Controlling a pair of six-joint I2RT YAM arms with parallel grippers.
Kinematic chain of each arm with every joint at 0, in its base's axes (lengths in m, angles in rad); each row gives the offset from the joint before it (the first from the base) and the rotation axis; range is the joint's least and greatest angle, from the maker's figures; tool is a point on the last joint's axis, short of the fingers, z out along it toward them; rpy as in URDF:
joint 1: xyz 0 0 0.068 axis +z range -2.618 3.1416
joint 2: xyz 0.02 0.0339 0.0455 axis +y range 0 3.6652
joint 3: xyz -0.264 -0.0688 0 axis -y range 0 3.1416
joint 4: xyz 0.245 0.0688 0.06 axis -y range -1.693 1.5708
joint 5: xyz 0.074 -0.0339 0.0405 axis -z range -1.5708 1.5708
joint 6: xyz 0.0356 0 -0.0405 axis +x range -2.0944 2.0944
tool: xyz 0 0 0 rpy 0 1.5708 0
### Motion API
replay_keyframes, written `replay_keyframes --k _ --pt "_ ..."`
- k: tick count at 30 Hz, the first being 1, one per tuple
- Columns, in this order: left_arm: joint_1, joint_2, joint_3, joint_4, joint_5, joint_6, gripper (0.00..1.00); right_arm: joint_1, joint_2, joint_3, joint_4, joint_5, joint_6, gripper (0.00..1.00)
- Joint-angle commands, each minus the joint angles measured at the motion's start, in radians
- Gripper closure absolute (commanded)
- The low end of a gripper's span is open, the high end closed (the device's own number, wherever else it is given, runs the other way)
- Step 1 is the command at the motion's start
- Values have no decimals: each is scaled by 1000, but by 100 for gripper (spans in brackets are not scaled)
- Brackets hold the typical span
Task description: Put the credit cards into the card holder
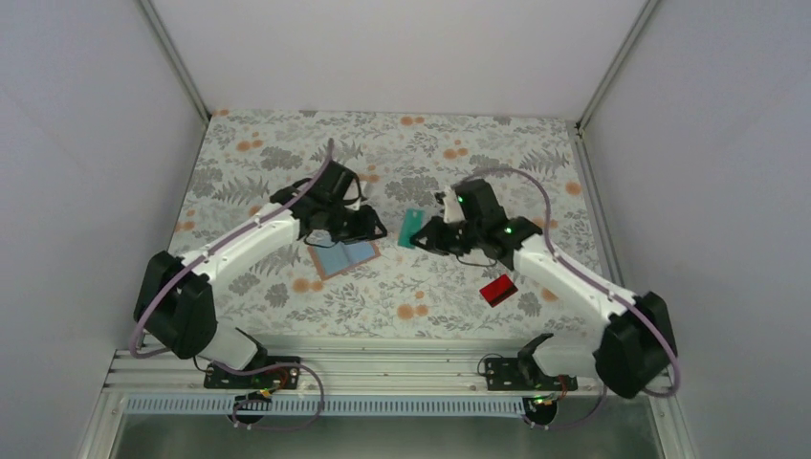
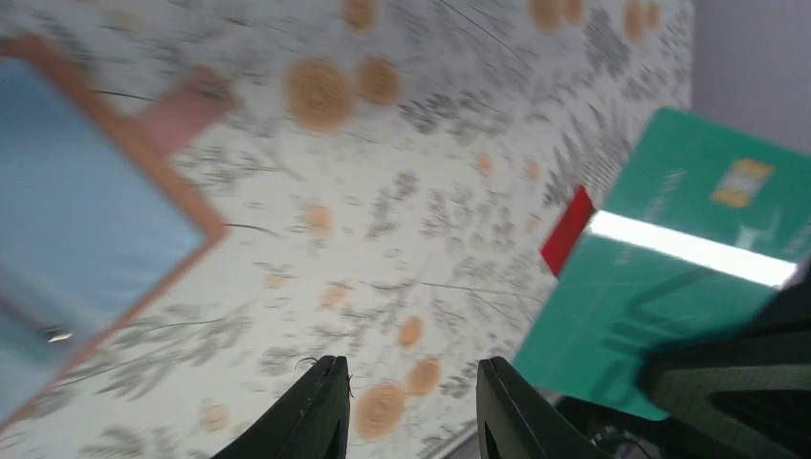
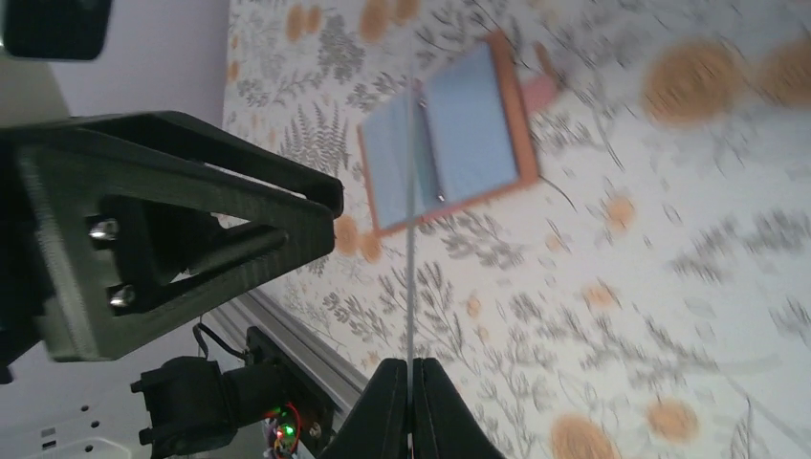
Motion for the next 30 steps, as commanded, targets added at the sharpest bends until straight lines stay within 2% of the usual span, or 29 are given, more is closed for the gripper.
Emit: replay_keyframes --k 1,5,10,14,22,30 --pt "91 -58 -23 -146 -127 -15 65 -11 135 123 46 -106 -227 96" --pt "180 -79 -53 -217 -212 -33 65 -9 243 188 128 -194 -284 96" --pt "289 -79 -105 -240 -263 -16 66 10 491 363 83 -255 -389 96" --pt "390 -84 -195 -181 -217 -5 70 51 664 517 16 -263 -453 96" --pt "463 -45 -320 -54 -124 33 76 108 883 686 -53 -262 -501 96" --pt "535 -14 -378 11 -25 94 79 142 962 697 -72 -245 -480 96"
